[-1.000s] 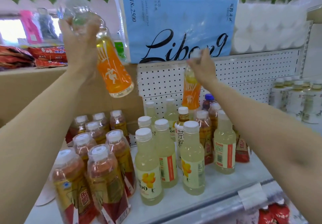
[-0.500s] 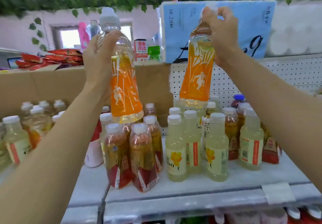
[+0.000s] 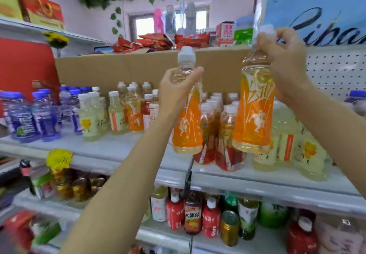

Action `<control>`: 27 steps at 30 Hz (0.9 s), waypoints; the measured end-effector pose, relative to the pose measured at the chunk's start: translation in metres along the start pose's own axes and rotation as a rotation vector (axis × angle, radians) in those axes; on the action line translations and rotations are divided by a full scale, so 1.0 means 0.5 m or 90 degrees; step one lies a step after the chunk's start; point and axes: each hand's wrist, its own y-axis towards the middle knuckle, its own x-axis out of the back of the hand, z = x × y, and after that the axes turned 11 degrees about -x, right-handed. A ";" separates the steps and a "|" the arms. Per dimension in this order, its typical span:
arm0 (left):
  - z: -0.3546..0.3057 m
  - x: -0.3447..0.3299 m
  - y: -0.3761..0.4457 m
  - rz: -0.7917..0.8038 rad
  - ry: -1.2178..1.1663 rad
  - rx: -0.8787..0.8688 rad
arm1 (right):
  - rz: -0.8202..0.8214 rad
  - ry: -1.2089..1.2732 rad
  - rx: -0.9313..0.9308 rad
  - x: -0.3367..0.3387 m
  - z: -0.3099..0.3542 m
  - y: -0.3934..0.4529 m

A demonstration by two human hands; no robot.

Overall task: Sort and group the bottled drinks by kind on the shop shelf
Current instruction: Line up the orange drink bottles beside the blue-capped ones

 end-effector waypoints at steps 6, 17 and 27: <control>0.040 0.134 0.002 0.000 0.020 -0.001 | 0.020 -0.007 0.001 -0.122 -0.004 -0.058; 0.166 0.444 0.035 -0.033 0.064 0.016 | 0.012 -0.018 -0.018 -0.384 -0.065 -0.154; 0.295 0.516 0.072 -0.069 0.119 0.018 | 0.089 -0.020 -0.014 -0.525 -0.150 -0.144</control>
